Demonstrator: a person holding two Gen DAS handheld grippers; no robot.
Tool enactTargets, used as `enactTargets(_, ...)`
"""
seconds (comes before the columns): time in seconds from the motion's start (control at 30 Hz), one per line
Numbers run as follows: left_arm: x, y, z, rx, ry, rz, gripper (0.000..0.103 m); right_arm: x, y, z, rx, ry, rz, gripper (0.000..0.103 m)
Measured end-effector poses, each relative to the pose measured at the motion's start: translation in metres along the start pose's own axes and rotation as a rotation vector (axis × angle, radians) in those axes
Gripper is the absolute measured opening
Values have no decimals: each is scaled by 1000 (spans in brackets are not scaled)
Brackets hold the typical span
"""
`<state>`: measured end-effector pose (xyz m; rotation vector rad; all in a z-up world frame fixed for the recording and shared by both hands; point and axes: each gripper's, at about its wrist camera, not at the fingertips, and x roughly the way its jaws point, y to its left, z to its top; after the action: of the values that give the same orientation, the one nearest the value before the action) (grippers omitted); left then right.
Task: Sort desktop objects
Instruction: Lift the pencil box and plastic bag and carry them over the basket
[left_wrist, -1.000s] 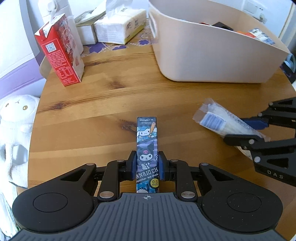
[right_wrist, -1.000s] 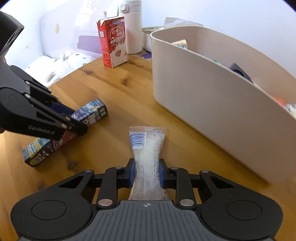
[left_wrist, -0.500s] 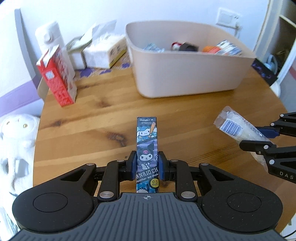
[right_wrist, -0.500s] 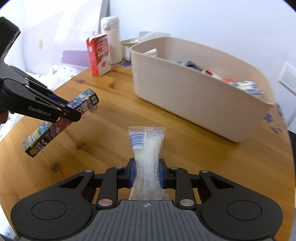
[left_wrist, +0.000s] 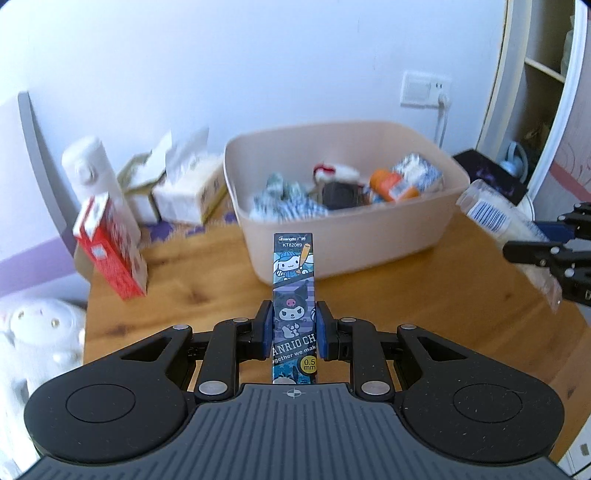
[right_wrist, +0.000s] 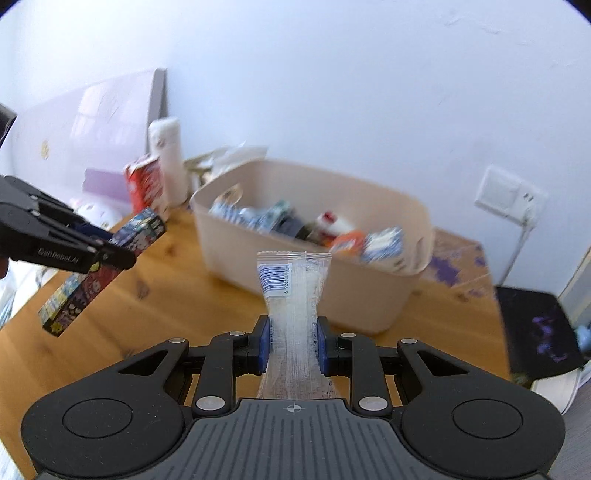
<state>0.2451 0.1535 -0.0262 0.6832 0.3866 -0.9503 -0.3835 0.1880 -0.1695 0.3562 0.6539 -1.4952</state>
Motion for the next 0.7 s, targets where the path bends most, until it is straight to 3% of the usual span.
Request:
enactTargets(0.47,9,11,89,-26,-149,26,23,8,-42,65,-50,-121,-77,24)
enactTargets(0.7,44,0,120,-19,-135,9,23,42,-49,97,-133,-120,-67,24)
